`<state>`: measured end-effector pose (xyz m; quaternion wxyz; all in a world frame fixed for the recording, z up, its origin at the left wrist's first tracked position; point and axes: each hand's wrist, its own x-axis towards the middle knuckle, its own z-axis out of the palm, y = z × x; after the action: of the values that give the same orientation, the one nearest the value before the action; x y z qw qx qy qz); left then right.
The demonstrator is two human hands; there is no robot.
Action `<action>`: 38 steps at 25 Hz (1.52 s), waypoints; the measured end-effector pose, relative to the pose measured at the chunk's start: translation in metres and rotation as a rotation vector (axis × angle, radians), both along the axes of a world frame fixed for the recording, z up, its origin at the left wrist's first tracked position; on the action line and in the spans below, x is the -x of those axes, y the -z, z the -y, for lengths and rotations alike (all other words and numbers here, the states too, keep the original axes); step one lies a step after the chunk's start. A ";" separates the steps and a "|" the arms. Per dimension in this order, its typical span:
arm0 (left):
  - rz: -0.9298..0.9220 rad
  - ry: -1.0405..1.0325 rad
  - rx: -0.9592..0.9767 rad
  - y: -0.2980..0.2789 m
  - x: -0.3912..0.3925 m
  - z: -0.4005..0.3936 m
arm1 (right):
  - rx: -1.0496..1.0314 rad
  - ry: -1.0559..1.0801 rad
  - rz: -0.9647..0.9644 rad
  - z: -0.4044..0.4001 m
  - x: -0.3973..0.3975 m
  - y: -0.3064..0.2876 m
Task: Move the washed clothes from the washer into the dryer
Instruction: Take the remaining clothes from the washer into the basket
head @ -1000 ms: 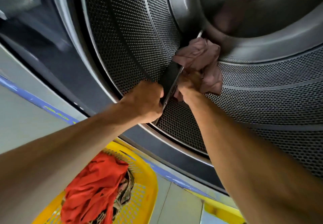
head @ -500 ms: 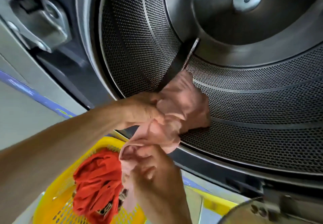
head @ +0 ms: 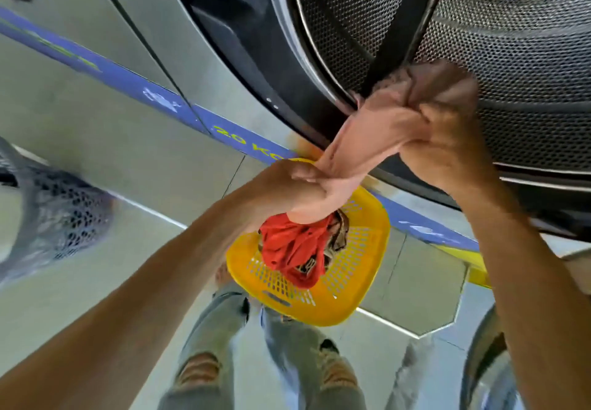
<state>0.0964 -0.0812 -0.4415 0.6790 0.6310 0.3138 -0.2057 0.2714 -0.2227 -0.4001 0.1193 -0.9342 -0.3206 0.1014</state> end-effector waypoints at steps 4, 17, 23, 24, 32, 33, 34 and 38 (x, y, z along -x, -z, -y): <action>-0.030 -0.246 0.435 0.006 -0.004 0.004 | -0.248 0.201 -0.407 0.010 0.063 -0.018; -0.304 0.055 -0.397 0.086 0.053 0.028 | 0.351 0.283 -0.523 0.055 0.144 0.113; -0.221 0.049 -0.724 0.109 0.084 0.007 | 0.382 0.476 -0.375 0.086 0.172 0.134; -0.272 0.102 -0.694 0.119 0.087 0.004 | 0.381 0.509 -0.409 0.092 0.175 0.141; -0.106 0.377 -0.744 0.156 0.091 -0.007 | 0.255 0.663 -0.528 0.115 0.181 0.185; -0.110 0.376 -0.717 0.152 0.091 -0.007 | 0.279 0.638 -0.523 0.116 0.180 0.182; -0.127 0.394 -0.695 0.146 0.093 -0.007 | 0.279 0.627 -0.524 0.118 0.181 0.177; -0.130 0.498 -0.660 0.095 0.106 -0.029 | 0.222 0.694 -0.515 0.111 0.204 0.128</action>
<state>-0.0091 -0.0523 -0.5362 0.3488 0.8570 0.2430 -0.2913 0.0669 -0.3333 -0.5281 0.1212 -0.9379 0.0649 0.3186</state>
